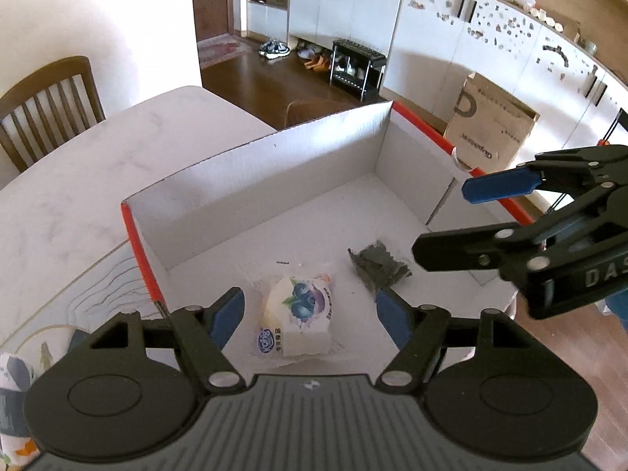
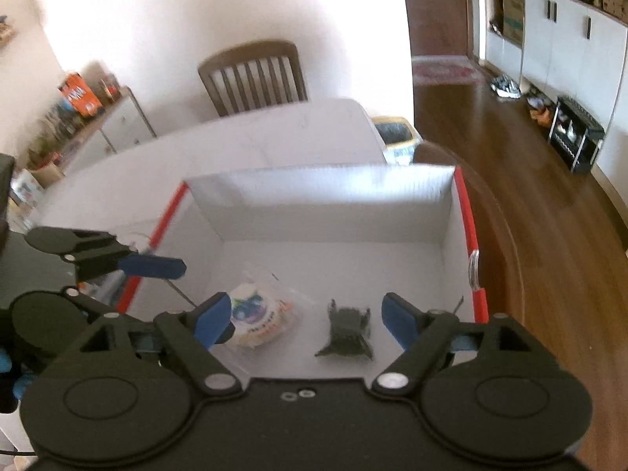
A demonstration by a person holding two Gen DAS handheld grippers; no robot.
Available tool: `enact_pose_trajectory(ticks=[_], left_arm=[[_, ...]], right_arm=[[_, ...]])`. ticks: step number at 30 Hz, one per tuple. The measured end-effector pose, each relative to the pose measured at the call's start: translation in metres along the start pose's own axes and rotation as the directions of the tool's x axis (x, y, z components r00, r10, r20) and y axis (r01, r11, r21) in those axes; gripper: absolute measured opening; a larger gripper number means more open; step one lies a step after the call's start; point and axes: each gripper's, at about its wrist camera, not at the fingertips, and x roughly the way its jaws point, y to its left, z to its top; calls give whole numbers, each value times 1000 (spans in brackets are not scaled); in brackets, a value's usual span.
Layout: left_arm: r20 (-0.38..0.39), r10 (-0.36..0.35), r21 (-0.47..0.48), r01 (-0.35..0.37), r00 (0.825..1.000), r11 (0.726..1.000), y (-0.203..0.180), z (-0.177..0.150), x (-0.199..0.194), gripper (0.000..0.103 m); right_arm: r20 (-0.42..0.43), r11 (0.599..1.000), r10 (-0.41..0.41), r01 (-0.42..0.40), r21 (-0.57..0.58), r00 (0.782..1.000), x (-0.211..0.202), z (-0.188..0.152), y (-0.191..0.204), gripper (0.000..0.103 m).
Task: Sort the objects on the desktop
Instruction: 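Open both tools to drop the mesh bag and bread bag in the box, then withdraw both tools from the box back toward the table items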
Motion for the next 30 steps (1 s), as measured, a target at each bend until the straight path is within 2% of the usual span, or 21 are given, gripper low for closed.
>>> enact_pose_trajectory(ticks=[6,8,12,14,19,27,30], left_arm=[[33,-7,-29,8,999,1000,-1,-10,-9,74],[50,-10,-38,12,999,999,-1,-14,-14,85],[81,-17,-38,20,997,999,-3,-23,-27,89],[104,-11,-38,15,995,999,-3,-28,-36,103],[129,-9,-58,16,992,998,3,-42,-57,103],[171,18,-50,-9,985,999,19,-71,-95,103],[189,62,-66,-50,980,997,28,-83,-108,103]], right_arm=[[51,1000,15,-15,1,999,-17,-6,3,88],[58,1000,21,-21,4,998,-19,-7,4,88],[70,1000,19,-19,3,997,-23,-12,14,89],[77,1000,19,-19,1,997,-26,-15,20,90],[101,1000,16,-16,-2,995,-33,-20,39,90],[95,1000,3,-3,-3,995,-33,-32,79,90],[96,1000,4,-4,-2,995,-33,-36,95,90]])
